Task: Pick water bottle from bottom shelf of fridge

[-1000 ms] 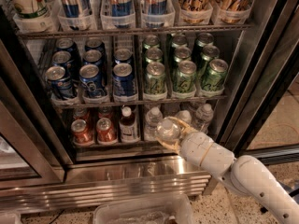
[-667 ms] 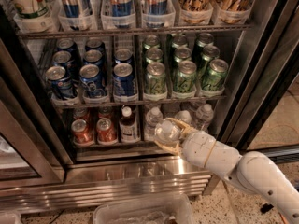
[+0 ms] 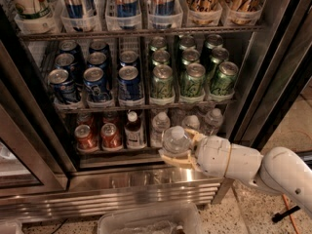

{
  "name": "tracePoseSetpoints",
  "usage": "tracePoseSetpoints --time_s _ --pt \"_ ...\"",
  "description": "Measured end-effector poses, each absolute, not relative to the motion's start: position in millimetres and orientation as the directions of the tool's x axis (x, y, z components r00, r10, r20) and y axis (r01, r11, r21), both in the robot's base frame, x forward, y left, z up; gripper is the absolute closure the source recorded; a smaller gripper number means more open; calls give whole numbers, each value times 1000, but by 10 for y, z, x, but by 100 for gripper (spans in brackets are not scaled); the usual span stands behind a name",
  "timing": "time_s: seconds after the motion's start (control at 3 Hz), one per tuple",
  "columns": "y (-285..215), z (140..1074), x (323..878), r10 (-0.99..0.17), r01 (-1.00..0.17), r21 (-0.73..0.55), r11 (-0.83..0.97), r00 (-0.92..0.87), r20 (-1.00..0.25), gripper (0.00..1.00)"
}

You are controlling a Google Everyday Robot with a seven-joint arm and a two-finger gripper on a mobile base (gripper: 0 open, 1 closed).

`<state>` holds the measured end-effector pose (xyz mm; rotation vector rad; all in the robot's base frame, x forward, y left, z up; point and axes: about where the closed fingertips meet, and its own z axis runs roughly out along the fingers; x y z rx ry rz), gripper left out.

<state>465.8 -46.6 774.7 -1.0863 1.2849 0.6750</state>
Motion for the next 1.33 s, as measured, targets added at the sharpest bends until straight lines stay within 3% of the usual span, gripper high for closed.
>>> tracePoseSetpoints --time_s 0.67,1.33 --pt "-315 7787 4392 -103 -971 -20 237 -4 -995 100" --pt "-177 7874 4170 -123 -978 53 202 -79 -989 100"
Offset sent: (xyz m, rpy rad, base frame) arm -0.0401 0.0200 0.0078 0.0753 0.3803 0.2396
